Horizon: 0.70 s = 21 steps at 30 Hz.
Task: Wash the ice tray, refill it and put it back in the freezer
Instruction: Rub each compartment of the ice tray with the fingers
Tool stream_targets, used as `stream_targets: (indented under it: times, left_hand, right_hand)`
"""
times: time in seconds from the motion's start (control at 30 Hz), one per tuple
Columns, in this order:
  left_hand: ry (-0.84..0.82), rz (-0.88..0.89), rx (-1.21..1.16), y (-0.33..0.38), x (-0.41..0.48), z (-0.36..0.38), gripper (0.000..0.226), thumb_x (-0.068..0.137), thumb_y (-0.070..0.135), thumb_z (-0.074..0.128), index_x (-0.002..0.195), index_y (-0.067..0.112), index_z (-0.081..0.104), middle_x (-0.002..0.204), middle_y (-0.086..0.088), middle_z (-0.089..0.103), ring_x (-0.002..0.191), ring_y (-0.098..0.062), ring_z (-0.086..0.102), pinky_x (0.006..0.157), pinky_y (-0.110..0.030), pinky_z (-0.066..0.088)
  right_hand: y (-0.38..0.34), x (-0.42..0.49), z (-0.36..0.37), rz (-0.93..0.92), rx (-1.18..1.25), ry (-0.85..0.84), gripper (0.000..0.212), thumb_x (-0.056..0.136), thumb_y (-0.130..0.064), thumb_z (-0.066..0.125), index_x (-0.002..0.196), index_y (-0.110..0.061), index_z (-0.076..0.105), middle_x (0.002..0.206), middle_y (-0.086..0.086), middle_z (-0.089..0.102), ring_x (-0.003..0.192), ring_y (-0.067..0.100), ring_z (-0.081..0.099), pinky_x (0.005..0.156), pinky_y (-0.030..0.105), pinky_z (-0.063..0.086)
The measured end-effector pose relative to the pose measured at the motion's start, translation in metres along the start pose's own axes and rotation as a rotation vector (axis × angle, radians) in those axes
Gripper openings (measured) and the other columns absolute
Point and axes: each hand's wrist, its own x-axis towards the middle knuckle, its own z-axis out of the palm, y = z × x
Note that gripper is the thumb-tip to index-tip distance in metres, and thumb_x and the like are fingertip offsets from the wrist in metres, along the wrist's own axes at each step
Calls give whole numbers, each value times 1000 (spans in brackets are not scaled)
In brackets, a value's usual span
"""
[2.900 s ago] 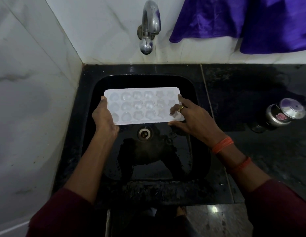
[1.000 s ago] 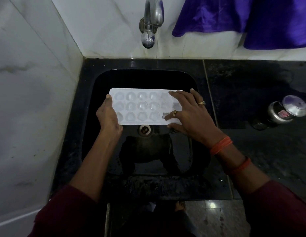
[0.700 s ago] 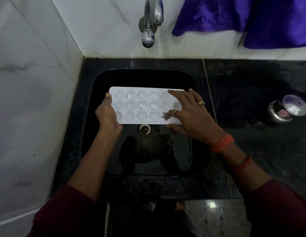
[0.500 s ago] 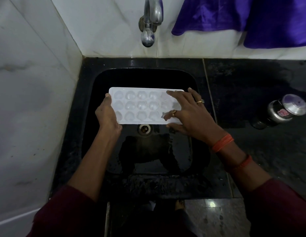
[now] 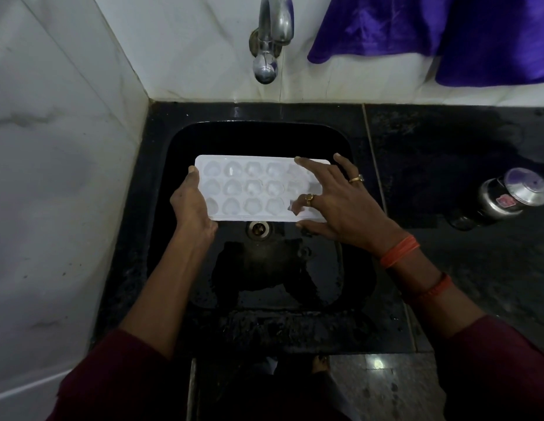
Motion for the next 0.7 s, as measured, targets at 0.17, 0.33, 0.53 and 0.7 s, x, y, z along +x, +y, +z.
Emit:
stream_targets:
  times: [0.17, 0.33, 0.53, 0.7]
  left_hand:
    - [7, -17, -10, -1, 1, -2, 33, 104, 40, 58, 112, 11, 72, 102, -8, 79, 87, -28, 78, 62, -40, 63]
    - [15, -3, -5, -3, 3, -4, 35, 104, 40, 57, 116, 10, 72, 105, -9, 79, 90, -28, 78, 64, -42, 64]
    - [-1, 16, 6, -1, 5, -3, 39, 103, 42, 57, 119, 10, 72, 108, -10, 79, 94, -30, 77, 73, -50, 65]
    - [10, 10, -6, -1, 3, -2, 38, 102, 42, 59, 119, 10, 72, 108, -10, 78, 95, -31, 77, 75, -53, 64]
  right_hand:
    - [-1, 0, 2, 4, -15, -12, 45, 91, -67, 38, 106, -39, 70, 161, 12, 30, 141, 29, 39, 120, 60, 15]
    - [-3, -1, 5, 17, -31, 1, 28, 88, -57, 65, 107, -38, 72, 159, 12, 33, 139, 29, 42, 120, 62, 16]
    - [-5, -1, 1, 65, 40, 41, 31, 82, -57, 70, 108, -39, 70, 158, 7, 34, 135, 23, 47, 122, 56, 8]
    - [-8, -1, 4, 62, 9, 13, 29, 83, -49, 72, 108, -35, 72, 159, 11, 32, 138, 27, 44, 121, 60, 13]
